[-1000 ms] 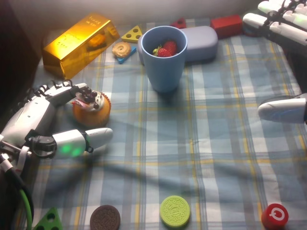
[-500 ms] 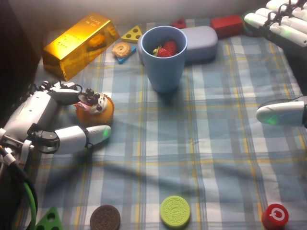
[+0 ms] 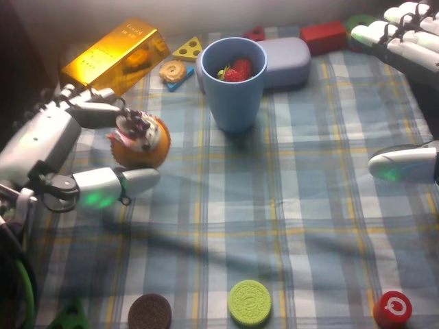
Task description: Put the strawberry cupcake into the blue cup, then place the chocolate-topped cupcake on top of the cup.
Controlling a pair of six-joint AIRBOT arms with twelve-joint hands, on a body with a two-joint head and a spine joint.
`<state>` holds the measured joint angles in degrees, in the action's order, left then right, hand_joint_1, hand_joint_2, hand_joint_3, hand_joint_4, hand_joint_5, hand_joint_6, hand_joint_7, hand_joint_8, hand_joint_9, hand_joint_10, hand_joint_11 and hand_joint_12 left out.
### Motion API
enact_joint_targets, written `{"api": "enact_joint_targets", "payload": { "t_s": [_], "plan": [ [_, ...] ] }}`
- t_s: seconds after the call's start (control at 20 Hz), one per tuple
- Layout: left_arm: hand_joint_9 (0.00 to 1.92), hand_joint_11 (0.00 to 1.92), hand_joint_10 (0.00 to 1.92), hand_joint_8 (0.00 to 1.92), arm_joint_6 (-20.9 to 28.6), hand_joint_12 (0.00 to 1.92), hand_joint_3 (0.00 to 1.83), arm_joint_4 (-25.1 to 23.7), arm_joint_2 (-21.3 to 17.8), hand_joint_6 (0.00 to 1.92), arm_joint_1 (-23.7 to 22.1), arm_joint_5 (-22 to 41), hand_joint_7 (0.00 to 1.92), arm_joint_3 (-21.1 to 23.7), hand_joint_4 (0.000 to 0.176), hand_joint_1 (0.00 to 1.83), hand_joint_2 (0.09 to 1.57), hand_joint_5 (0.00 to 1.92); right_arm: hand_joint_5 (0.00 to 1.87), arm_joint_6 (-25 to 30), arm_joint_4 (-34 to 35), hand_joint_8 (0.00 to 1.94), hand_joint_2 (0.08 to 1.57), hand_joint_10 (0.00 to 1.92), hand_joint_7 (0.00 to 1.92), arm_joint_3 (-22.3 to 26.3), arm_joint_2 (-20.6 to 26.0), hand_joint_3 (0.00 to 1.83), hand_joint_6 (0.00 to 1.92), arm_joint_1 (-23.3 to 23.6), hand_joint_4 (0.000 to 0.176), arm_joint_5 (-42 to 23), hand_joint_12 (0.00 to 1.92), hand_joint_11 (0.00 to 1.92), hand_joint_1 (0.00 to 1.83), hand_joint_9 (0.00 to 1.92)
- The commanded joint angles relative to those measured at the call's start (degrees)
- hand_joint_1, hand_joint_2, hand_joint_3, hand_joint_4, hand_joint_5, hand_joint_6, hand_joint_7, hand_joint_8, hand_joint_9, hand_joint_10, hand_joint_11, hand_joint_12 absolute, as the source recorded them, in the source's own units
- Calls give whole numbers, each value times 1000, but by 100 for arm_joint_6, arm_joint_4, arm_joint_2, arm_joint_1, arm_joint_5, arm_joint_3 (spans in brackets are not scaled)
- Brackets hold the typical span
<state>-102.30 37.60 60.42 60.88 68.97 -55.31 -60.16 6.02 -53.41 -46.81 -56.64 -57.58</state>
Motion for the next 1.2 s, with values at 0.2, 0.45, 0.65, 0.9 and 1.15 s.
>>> {"api": "enact_joint_targets", "payload": {
  "t_s": [0.2,0.45,0.65,0.9,1.15],
  "plan": [
    [207,0,7,4,30,0,0,-437,-204,0,-307,727,367,43,173,905,952,912,0,47,77,0,885,0,124,-6,-34,0,0,18,65,-720,21,35,0,22],
    [207,0,5,11,30,0,0,-503,-190,9,-574,633,394,-116,151,946,936,934,0,47,80,1,905,0,104,-18,-55,4,0,15,59,-720,21,31,0,15],
    [217,0,4,9,30,0,0,-575,-97,12,-845,477,426,-313,111,974,934,976,0,47,89,5,896,8,115,-21,-67,0,0,5,55,-720,42,74,0,34],
    [186,0,0,23,33,0,4,-648,93,528,-1212,169,384,-639,166,1066,1014,1117,5,47,110,2,883,9,96,-21,-86,0,2,-8,63,-720,43,70,0,42],
    [183,0,1,0,34,0,0,-753,404,902,-1567,-199,377,-984,176,1020,1104,995,20,47,116,2,899,6,109,-30,-111,0,3,-17,39,-721,52,76,0,52]
  ]
}}
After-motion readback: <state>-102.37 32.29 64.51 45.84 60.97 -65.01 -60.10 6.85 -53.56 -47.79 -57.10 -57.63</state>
